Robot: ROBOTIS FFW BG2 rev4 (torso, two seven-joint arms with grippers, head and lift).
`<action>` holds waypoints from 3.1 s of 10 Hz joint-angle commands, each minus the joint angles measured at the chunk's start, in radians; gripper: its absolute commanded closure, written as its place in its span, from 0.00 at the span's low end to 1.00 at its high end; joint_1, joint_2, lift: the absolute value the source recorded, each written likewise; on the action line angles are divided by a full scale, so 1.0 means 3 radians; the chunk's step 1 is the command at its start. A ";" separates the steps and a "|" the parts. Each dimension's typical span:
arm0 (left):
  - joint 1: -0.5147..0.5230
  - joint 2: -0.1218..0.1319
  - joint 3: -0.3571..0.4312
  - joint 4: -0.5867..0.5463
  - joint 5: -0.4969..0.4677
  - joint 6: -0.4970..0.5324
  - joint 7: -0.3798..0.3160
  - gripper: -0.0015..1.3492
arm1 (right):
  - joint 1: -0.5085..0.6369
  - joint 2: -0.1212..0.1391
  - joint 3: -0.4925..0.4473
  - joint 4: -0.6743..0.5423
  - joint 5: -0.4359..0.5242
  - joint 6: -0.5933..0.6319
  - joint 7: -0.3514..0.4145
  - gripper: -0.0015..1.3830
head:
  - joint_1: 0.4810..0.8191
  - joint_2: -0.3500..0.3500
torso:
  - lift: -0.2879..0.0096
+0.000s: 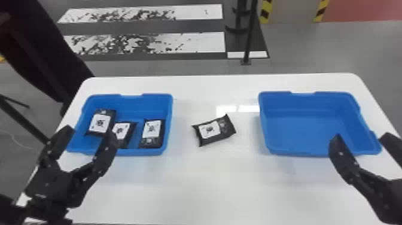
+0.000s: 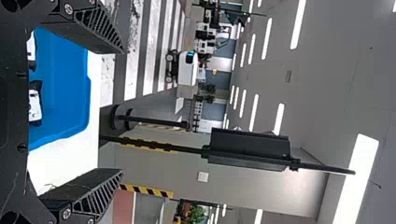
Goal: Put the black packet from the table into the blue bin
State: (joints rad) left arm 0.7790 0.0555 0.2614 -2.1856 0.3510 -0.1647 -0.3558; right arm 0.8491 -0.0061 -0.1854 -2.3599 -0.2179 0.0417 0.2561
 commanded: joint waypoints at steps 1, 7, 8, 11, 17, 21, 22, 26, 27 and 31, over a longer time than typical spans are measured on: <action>-0.0003 0.0004 -0.0001 0.0000 0.0000 0.0001 0.0000 0.09 | -0.0008 0.0000 0.0000 0.0000 0.0002 0.0000 0.0000 0.10 | 0.63 0.59 | 0.60; 0.0005 -0.0001 -0.0001 0.0000 -0.0007 -0.0024 0.0000 0.09 | -0.0024 0.0000 0.0000 0.0008 -0.0005 -0.0008 0.0000 0.10 | 0.63 0.59 | 0.60; -0.0020 0.0025 -0.0047 0.0000 -0.0013 -0.0032 0.0000 0.09 | -0.0024 0.0000 0.0000 0.0008 0.0002 -0.0008 0.0000 0.10 | 0.63 0.59 | 0.60; -0.0200 0.0147 -0.0260 0.0024 -0.0273 0.0189 -0.0062 0.08 | -0.0016 -0.0005 -0.0007 0.0016 -0.0018 -0.0008 0.0000 0.10 | 0.63 0.52 | 0.60; -0.1443 0.0147 -0.0539 0.1096 -0.1575 0.0688 -0.0471 0.08 | -0.0074 -0.0005 0.0000 0.0082 -0.0038 -0.0008 0.0005 0.10 | 0.63 0.45 | 0.60; -0.2180 0.0142 -0.1230 0.1587 -0.2167 0.1154 -0.0731 0.09 | -0.0131 -0.0005 0.0000 0.0131 -0.0032 -0.0008 0.0041 0.10 | 0.63 0.28 | 0.60; -0.2368 0.0158 -0.1390 0.1824 -0.2214 0.1310 -0.0767 0.09 | -0.0123 -0.0005 0.0000 0.0131 -0.0032 -0.0008 0.0046 0.10 | 0.63 0.24 | 0.60; -0.2859 0.0158 -0.1775 0.2438 -0.2373 0.1539 -0.0777 0.08 | -0.0131 -0.0005 0.0000 0.0139 -0.0032 -0.0008 0.0051 0.10 | 0.63 0.17 | 0.60; -0.2940 0.0163 -0.1875 0.2528 -0.2386 0.1604 -0.0793 0.08 | -0.0147 -0.0005 0.0000 0.0139 -0.0032 -0.0008 0.0056 0.10 | 0.63 0.16 | 0.60; -0.3210 0.0183 -0.2041 0.2831 -0.2433 0.1784 -0.0803 0.11 | -0.0164 -0.0005 0.0000 0.0164 -0.0045 -0.0008 0.0072 0.10 | 0.63 0.13 | 0.60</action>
State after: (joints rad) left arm -0.1759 0.1089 -0.3498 -1.3425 -0.3749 0.3589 -0.5972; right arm 0.7981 -0.0077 -0.1854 -2.3112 -0.2301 0.0392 0.2777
